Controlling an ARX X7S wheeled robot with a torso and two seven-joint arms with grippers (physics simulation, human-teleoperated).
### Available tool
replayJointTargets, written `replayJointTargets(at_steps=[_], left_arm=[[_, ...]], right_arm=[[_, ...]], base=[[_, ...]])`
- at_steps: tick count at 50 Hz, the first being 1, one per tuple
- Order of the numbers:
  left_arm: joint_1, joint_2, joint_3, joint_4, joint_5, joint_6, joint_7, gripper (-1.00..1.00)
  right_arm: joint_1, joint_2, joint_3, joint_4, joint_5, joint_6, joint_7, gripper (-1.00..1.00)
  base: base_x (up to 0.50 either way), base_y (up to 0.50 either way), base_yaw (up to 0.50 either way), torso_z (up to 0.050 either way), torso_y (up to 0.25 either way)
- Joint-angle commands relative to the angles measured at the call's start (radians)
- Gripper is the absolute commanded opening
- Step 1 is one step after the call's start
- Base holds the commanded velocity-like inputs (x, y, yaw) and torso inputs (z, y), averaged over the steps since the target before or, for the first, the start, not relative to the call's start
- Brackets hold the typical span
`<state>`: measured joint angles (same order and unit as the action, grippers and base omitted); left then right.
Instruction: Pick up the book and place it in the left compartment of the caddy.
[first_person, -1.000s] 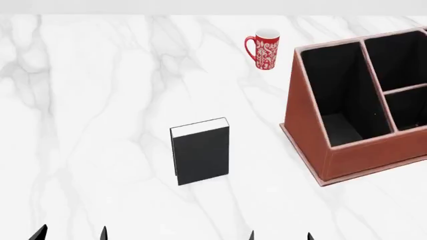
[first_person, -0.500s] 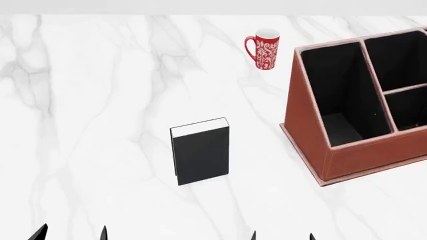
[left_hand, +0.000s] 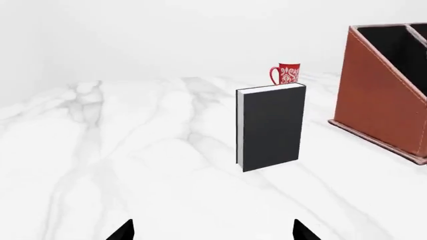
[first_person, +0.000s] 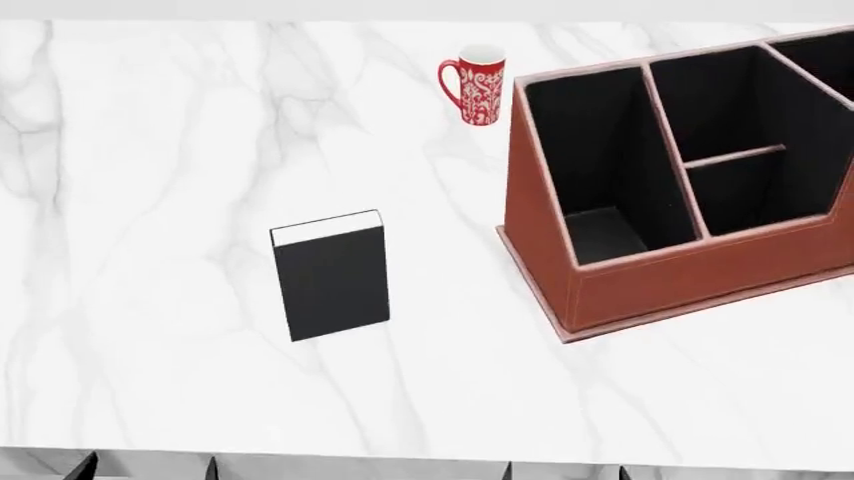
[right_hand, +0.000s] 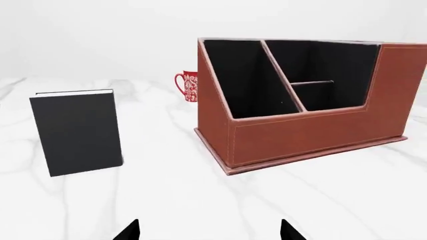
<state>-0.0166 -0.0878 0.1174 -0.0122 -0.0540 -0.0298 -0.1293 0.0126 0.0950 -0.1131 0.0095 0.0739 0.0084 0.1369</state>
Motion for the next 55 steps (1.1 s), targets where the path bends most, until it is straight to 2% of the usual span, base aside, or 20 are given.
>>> replayJointTargets(at_steps=[1, 4, 7, 9, 10, 13, 14, 20, 23, 24, 25, 29, 34, 40, 41, 43, 44, 55], left_arm=[[-0.046, -0.012, 0.019, -0.031, 0.054, -0.107, -0.070, 1.00], [-0.042, -0.019, 0.026, -0.020, 0.034, -0.125, -0.050, 1.00], [-0.026, -0.010, -0.009, 0.001, -0.053, -0.089, -0.019, 1.00], [-0.020, -0.013, -0.007, 0.006, -0.010, -0.063, -0.062, 1.00], [-0.020, -0.015, -0.008, 0.007, -0.053, -0.056, -0.023, 1.00], [-0.023, 0.003, -0.044, 0.013, -0.056, -0.086, -0.091, 1.00], [-0.007, 0.055, -0.088, -0.030, 0.015, 0.062, 0.127, 1.00], [0.052, 0.051, -0.114, 0.067, 0.014, 0.054, 0.030, 1.00], [0.095, 0.045, -0.176, 0.107, -0.026, 0.093, -0.017, 1.00], [0.112, 0.045, -0.203, 0.079, -0.034, 0.162, -0.035, 1.00], [0.134, 0.043, -0.215, 0.118, -0.049, 0.140, -0.046, 1.00], [0.207, 0.037, -0.259, 0.136, -0.075, 0.216, -0.077, 1.00], [0.369, 0.069, -0.397, 0.171, -0.164, 0.391, -0.175, 1.00], [0.415, 0.075, -0.436, 0.134, -0.251, 0.513, -0.252, 1.00], [0.431, 0.083, -0.449, 0.111, -0.312, 0.589, -0.279, 1.00], [0.464, 0.085, -0.467, 0.069, -0.364, 0.681, -0.408, 1.00], [0.473, 0.081, -0.462, 0.049, -0.417, 0.712, -0.417, 1.00], [0.468, 0.045, -0.415, 0.065, -0.298, 0.672, -0.520, 1.00]], right_arm=[[0.002, 0.009, -0.014, 0.001, 0.016, -0.002, 0.014, 1.00], [0.002, 0.012, -0.020, 0.002, 0.013, -0.002, 0.020, 1.00], [0.004, 0.015, -0.023, 0.003, 0.014, 0.000, 0.025, 1.00], [0.005, 0.016, -0.025, 0.002, 0.016, 0.005, 0.029, 1.00], [0.005, 0.017, -0.025, 0.001, 0.017, 0.007, 0.030, 1.00], [0.004, 0.019, -0.028, -0.003, 0.019, 0.010, 0.035, 1.00], [0.000, -0.065, 0.068, 0.009, -0.055, -0.032, -0.077, 1.00], [-0.014, -0.046, 0.057, -0.012, -0.030, -0.015, -0.070, 1.00], [-0.021, -0.041, 0.055, -0.023, -0.019, -0.017, -0.064, 1.00], [-0.021, -0.040, 0.054, -0.027, -0.012, -0.014, -0.064, 1.00], [-0.020, -0.038, 0.050, -0.022, -0.020, -0.017, -0.058, 1.00], [-0.026, -0.034, 0.051, -0.041, 0.026, 0.000, -0.069, 1.00], [-0.024, -0.029, 0.051, -0.040, 0.048, -0.003, -0.063, 1.00], [-0.025, -0.022, 0.043, -0.042, 0.056, -0.012, -0.054, 1.00], [-0.025, -0.020, 0.043, -0.040, 0.052, -0.016, -0.048, 1.00], [-0.024, -0.019, 0.044, -0.040, 0.055, -0.018, -0.042, 1.00], [-0.023, -0.018, 0.042, -0.038, 0.055, -0.023, -0.040, 1.00], [-0.023, -0.009, 0.039, -0.048, 0.103, -0.034, -0.041, 1.00]], base=[[0.00, 0.00, 0.00, 0.000, 0.000], [0.00, 0.00, 0.00, 0.000, 0.000], [0.00, 0.00, 0.00, 0.000, 0.000], [0.00, 0.00, 0.00, 0.000, 0.000], [0.00, 0.00, 0.00, 0.000, 0.000], [0.00, 0.00, 0.00, 0.000, 0.000], [0.00, 0.00, 0.00, 0.000, 0.000], [0.00, 0.00, 0.00, 0.000, 0.000], [0.00, 0.00, 0.00, 0.000, 0.000], [0.00, 0.00, 0.00, 0.000, 0.000], [0.00, 0.00, 0.00, 0.000, 0.000], [0.00, 0.00, 0.00, 0.000, 0.000], [0.00, 0.00, 0.00, 0.000, 0.000], [0.00, 0.00, 0.00, 0.000, 0.000], [0.00, 0.00, 0.00, 0.000, 0.000], [0.00, 0.00, 0.00, 0.000, 0.000], [0.00, 0.00, 0.00, 0.000, 0.000], [0.00, 0.00, 0.00, 0.000, 0.000]])
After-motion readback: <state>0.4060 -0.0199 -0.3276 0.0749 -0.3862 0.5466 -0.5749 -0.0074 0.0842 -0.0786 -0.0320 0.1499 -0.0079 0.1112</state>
